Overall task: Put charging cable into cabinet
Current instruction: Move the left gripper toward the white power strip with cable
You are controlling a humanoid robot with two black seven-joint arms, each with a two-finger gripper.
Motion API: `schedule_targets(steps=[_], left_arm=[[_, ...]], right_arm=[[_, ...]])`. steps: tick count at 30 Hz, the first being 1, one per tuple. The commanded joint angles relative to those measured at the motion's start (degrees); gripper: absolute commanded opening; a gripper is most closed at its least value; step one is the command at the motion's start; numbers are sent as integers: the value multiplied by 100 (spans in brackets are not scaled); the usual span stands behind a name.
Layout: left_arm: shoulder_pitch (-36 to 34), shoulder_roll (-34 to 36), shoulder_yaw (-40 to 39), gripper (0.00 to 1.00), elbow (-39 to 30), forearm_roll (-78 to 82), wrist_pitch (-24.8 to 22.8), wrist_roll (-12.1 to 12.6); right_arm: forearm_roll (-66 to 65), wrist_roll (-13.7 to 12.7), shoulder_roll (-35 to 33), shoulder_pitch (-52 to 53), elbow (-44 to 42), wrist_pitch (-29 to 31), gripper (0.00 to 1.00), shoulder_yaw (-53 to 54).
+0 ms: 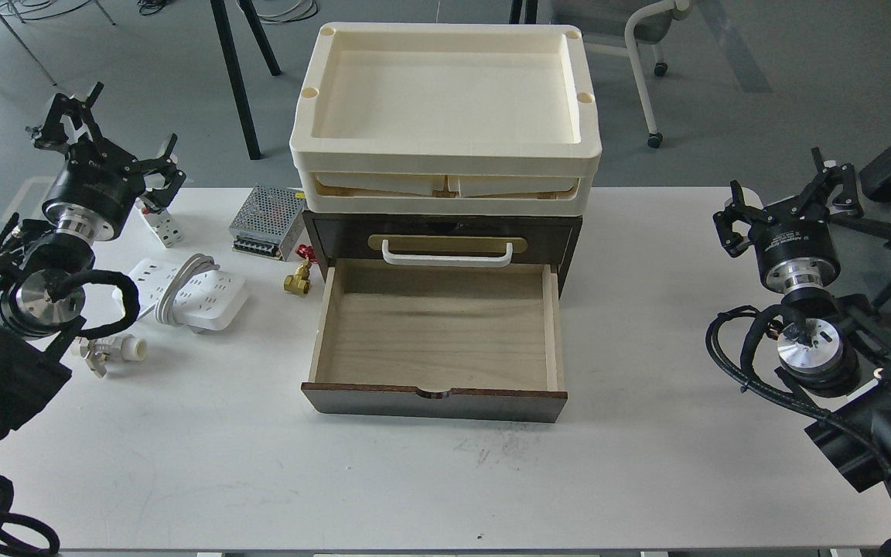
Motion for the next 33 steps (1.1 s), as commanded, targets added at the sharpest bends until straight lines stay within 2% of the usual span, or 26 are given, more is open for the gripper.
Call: schedule_targets(steps=[1,7,10,12,14,16,18,21,26,29,33], left_arm=[[29,60,8,100,2,26,0,-46],[37,77,8,100,11,17,0,7],[37,314,52,100,-59,43,0,42],[37,664,166,99,-470,87,0,191],[55,1339,236,99,-1294,236,0,402],[38,1964,237,99,-1981,621,0,447],[-41,2361,228,98,-2395,1235,0,455],[-182,2635,219,98,-2643,2307,0,455],[-261,3179,219,98,-3134,5021,0,386],[-261,3286,228,98,-3337,6560,0,140],[-218,3207,228,98,-3443,8371,0,104]], right_arm=[[-10,-1,37,0,-18,-1,100,-9],[-10,-1,37,0,-18,8,100,-9],[-18,-1,37,0,-27,8,100,-9],[-18,-1,37,8,-27,8,100,-9],[-18,-1,37,8,-27,-1,100,-9],[-10,-1,37,8,-35,-1,100,0],[-18,-1,37,8,-44,-1,100,0],[-18,-1,37,17,-53,0,100,0],[-18,-1,37,8,-18,8,100,-9],[-18,-1,37,0,-18,8,100,-18],[-18,-1,37,0,-27,8,100,-18]])
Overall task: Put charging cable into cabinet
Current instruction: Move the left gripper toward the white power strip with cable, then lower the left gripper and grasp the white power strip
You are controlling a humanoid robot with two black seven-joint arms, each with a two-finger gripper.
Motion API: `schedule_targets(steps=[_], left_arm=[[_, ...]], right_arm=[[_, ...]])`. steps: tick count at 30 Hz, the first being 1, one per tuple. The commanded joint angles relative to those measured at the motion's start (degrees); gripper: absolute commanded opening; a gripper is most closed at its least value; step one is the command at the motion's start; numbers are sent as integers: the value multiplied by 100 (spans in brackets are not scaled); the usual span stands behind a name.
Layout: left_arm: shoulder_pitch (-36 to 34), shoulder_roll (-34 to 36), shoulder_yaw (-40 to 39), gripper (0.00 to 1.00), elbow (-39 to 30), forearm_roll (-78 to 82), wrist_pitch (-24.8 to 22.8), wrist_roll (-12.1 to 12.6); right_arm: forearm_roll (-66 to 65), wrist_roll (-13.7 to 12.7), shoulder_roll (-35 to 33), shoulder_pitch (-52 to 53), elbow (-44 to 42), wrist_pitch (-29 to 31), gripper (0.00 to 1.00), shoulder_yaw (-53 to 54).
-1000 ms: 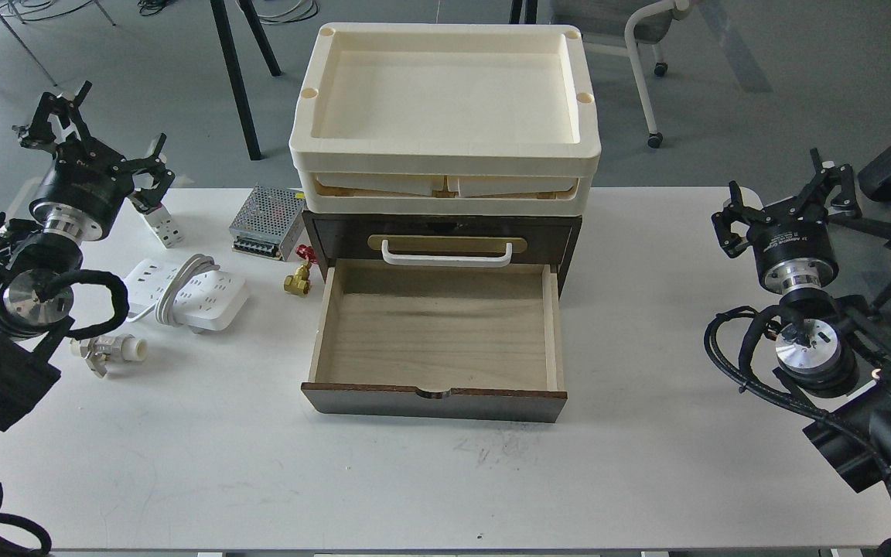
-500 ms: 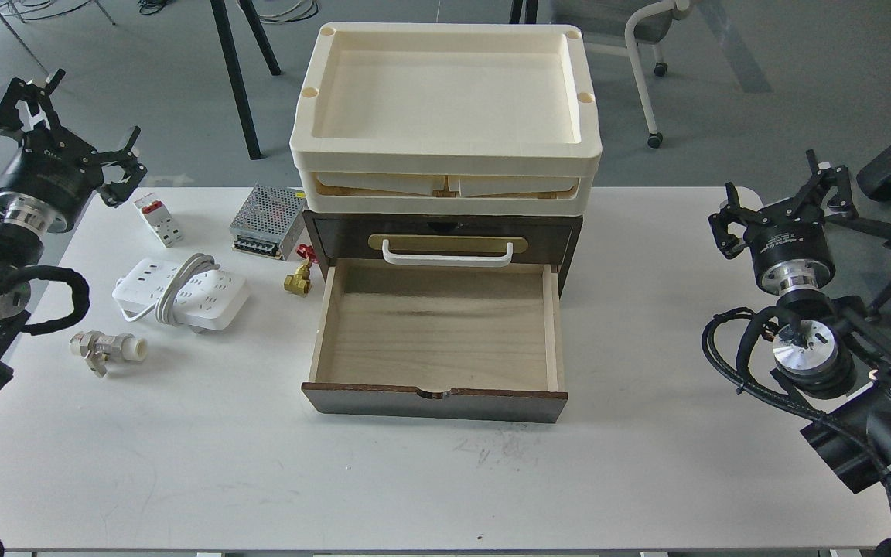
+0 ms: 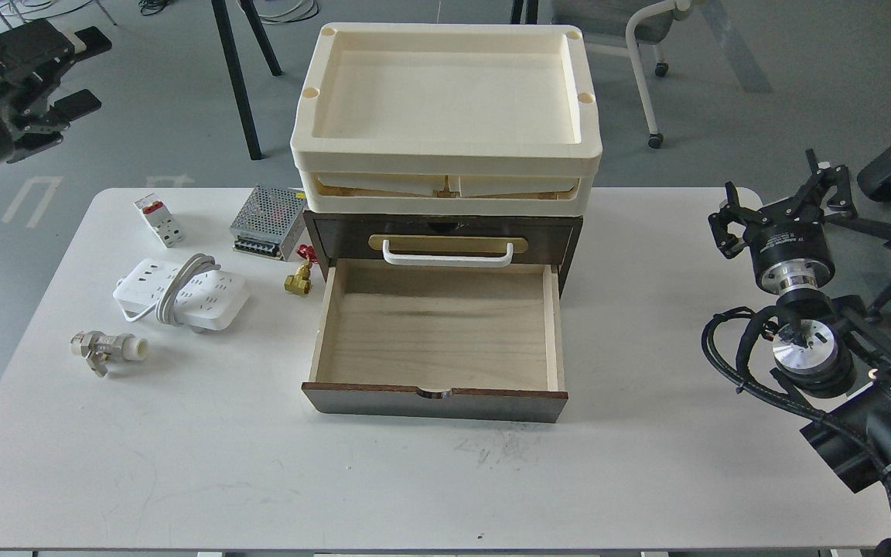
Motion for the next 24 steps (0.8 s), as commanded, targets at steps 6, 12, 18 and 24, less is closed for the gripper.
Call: schedule_targets(steps=[6,12,18,24], left_arm=[[122,-472,536,98,11,3145,1008,-45],[122,-622,1398,98,46,3831,1606,-28],[113,-1271,1689,96,995,4324,1862,-45],[148,-1624,2005,92,1399,4403,1966,-45]], right_arm=[[-3,0,0,5,0,0,100,-1],[-3,9,0,-3,9,0,100,-1],[-3,9,0,-4,0,0,100,-1],[-3,9,0,-4,9,0,100,-1]])
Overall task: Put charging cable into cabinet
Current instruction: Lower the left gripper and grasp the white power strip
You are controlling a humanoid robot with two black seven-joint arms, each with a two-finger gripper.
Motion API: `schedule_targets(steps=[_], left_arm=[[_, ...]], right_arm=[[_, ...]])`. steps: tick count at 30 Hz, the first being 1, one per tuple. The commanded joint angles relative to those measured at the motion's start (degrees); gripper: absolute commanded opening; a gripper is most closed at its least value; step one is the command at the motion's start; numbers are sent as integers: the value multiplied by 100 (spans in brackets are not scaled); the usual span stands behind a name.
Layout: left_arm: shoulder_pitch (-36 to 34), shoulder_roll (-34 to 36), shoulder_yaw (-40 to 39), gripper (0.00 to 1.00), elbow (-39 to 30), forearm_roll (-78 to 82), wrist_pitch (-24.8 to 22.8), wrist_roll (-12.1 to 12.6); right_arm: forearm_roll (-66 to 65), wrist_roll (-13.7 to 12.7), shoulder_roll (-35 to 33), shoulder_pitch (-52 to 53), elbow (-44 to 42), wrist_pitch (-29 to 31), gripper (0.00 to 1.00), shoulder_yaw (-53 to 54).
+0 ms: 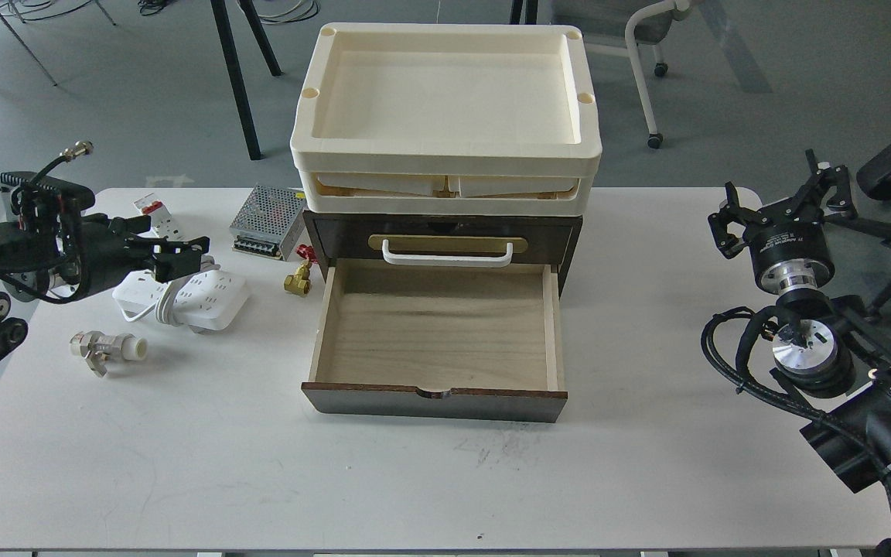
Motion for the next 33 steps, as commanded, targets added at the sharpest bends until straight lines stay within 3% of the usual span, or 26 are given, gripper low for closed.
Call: schedule_targets(steps=[1,10,16,18,24,28,31,33], left_arm=[[1,-210,228,92,386,21,169,1],[-60,-860,905,92,1581,21,679,10],[-87,-1133,905,87,2083,13,785,-218],[-96,-1133,905,82,2092,13,785,-219],[-113,-1125,975,54,2092,13,785,-245],[-122,-1125,976,41,2092,4,776,-271],[-122,-1133,984,38,2101,4,759,-280],[-122,-1133,984,27,2136,13,733,-272]], right_arm=[[0,0,0,-4,4,0,100,0],[0,0,0,5,4,0,100,0],[0,0,0,5,4,9,100,0],[0,0,0,-4,4,9,100,0],[0,0,0,-4,4,9,100,0],[0,0,0,-4,4,9,100,0],[0,0,0,-4,4,9,100,0],[0,0,0,-4,4,9,100,0]])
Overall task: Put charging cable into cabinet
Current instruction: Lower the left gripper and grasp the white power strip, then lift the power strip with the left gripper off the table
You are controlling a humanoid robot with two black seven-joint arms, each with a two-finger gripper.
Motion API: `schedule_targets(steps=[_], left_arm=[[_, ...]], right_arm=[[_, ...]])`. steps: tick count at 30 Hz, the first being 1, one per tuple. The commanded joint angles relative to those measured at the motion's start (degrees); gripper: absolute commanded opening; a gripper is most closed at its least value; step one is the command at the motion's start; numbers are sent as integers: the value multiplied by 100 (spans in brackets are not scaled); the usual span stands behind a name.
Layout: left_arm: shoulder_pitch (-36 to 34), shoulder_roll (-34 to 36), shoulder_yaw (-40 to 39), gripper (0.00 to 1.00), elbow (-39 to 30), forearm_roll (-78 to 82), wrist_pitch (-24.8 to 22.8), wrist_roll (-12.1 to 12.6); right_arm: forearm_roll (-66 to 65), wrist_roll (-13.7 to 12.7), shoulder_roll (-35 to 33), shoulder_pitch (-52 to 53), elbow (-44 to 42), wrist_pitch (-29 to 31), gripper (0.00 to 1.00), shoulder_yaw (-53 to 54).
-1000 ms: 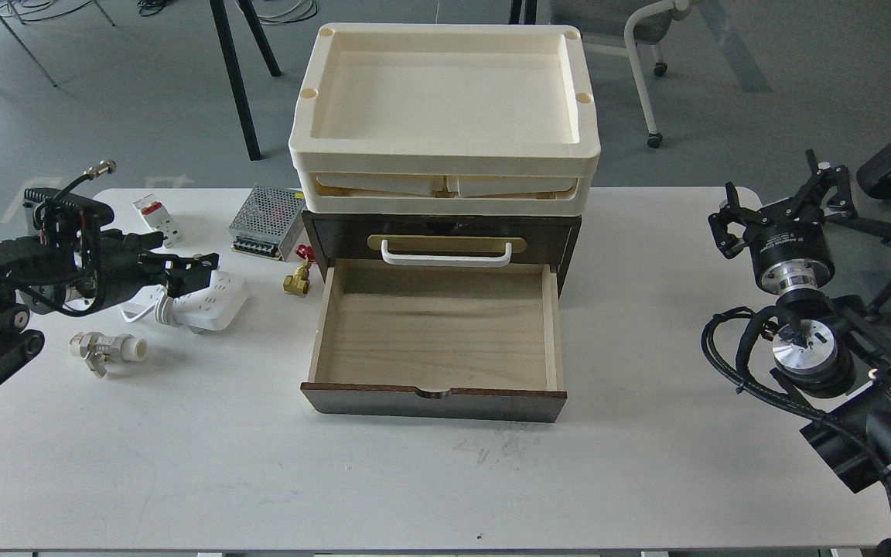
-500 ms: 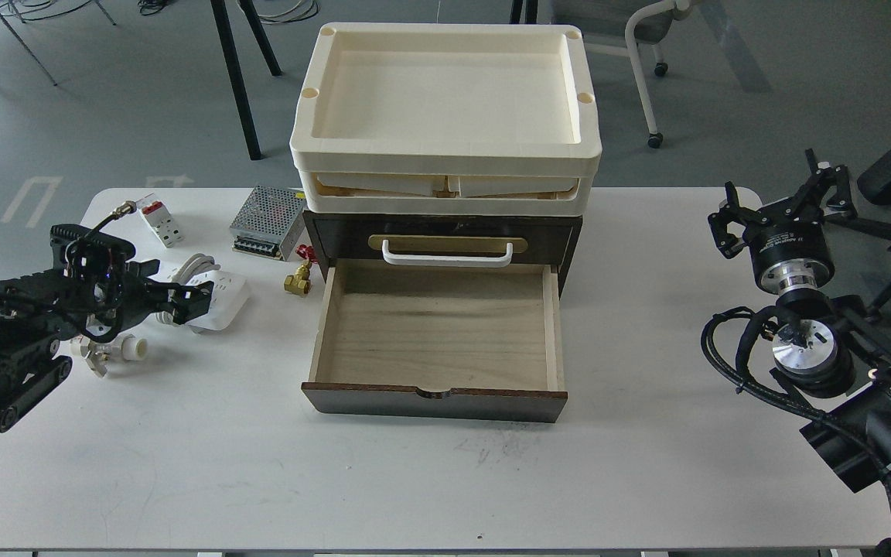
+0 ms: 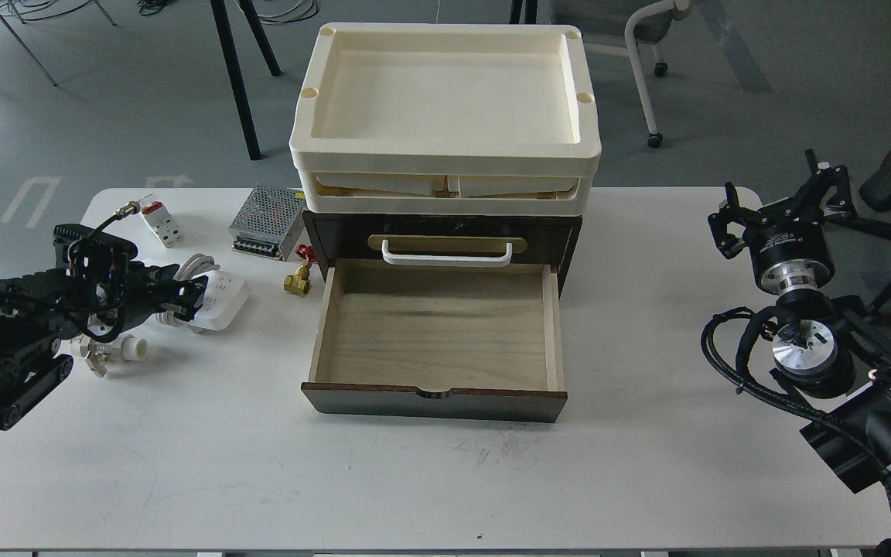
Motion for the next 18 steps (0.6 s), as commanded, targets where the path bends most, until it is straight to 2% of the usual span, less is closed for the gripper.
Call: schedule_targets(steps=[1,5,10,12,18], left_arm=[[1,-7,5,21,69,-1,-40,6],[1,-7,5,11,96,-53,-75,-2],[-43,-7,-31,7,70,-80,-67,-20],[-139,2,-13,0,52,-80,-84,-20],[-411,299,-57,0,-114,-237,-84,-99]], right_arm=[[0,0,0,9,-9,-1,100,0],[-8,8,0,0,-9,-1,100,0],[-9,8,0,0,-9,-9,100,0],[-9,8,0,9,-9,-1,100,0],[-9,8,0,0,-9,-9,100,0]])
